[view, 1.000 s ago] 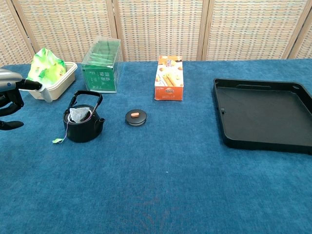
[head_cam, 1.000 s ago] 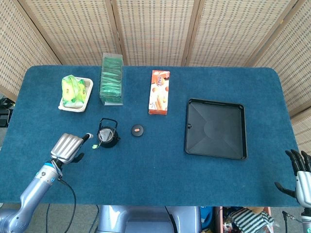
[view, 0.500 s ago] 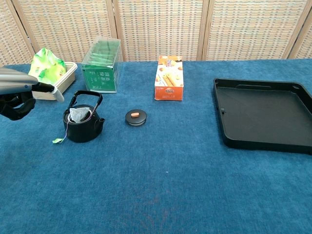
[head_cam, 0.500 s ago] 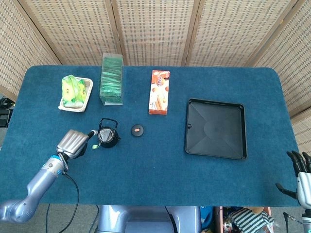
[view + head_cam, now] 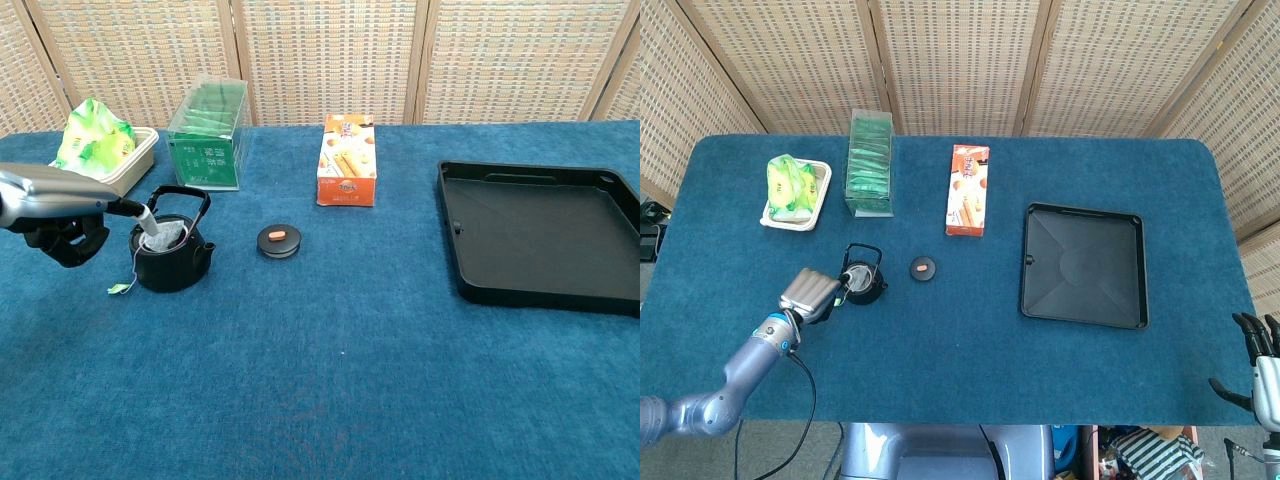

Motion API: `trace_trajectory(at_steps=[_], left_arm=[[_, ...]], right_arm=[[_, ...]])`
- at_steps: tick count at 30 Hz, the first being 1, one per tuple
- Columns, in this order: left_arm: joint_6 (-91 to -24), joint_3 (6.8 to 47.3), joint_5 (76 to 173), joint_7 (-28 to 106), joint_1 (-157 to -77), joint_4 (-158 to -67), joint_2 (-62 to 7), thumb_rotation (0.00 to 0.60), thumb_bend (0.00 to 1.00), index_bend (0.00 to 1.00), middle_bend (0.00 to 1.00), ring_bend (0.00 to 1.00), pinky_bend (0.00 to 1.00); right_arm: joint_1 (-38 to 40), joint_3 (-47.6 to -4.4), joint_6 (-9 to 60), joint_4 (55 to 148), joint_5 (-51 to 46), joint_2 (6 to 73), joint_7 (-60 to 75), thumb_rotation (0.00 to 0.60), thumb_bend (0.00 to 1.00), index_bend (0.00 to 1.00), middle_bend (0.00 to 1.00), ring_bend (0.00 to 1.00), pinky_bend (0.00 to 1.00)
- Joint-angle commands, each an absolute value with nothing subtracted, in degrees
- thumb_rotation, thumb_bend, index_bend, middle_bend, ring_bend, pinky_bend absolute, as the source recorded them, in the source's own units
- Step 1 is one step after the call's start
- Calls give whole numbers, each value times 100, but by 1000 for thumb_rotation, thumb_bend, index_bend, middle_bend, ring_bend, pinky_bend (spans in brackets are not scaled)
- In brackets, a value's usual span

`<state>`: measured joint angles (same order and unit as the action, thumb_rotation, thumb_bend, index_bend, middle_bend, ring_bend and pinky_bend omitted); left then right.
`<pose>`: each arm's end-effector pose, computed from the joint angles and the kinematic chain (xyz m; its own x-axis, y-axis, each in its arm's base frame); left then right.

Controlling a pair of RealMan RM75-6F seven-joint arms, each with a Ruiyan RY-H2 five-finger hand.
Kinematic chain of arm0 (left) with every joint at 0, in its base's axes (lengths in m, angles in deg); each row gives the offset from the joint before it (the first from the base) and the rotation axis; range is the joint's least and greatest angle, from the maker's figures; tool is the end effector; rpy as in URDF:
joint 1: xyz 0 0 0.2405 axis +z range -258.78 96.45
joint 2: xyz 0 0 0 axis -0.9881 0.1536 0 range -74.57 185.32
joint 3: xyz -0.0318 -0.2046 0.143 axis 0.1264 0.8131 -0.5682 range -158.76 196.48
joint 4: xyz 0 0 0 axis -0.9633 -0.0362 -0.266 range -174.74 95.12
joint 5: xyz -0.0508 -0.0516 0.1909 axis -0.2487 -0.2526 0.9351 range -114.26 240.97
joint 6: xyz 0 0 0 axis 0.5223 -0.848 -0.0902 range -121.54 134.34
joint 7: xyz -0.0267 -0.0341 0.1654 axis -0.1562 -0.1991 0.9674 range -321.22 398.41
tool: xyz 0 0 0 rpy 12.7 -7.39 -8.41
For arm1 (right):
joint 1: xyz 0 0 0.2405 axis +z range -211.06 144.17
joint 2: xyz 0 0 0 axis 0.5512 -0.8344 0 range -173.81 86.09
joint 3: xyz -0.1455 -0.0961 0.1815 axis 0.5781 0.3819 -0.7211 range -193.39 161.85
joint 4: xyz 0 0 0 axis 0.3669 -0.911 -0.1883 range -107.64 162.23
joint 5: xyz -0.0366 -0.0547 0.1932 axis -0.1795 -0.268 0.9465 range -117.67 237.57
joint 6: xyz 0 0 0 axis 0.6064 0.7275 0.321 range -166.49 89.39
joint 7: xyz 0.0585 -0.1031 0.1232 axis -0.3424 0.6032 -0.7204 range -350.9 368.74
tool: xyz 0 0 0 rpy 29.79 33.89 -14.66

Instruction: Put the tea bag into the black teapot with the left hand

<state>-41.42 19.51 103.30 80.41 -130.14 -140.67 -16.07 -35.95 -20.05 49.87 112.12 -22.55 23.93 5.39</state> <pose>-0.1835 0.3404 0.0184 0.7027 0.4511 0.5502 0.7088 -0.3763 -0.5967 -0.3517 -0.1692 0.1727 0.4030 0.0379 0.9144 -0.9038 0.1734 0.3912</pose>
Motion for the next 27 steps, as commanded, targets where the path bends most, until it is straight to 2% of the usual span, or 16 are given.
trace_trajectory(at_steps=[1, 18, 27], left_arm=[[-4148, 1884, 10229, 8087, -13105, -14009, -1690, 600, 852, 163, 838, 804, 741], [-4214, 1568, 9797, 8231, -13449, -14138, -1723, 600, 853, 163, 834, 804, 741], [-4939, 1759, 10813, 7438, -13016, -14292, -1595, 600, 853, 163, 822, 804, 741]], right_arm=[[-3602, -2002, 4990, 11209, -2252, 2396, 532, 600, 19, 157, 217, 11, 122], [-3641, -2001, 5018, 11140, -2250, 2429, 459, 600, 19, 157, 217, 11, 122], [-3621, -2014, 5009, 11123, -2276, 2427, 449, 600, 18, 157, 217, 11, 122]])
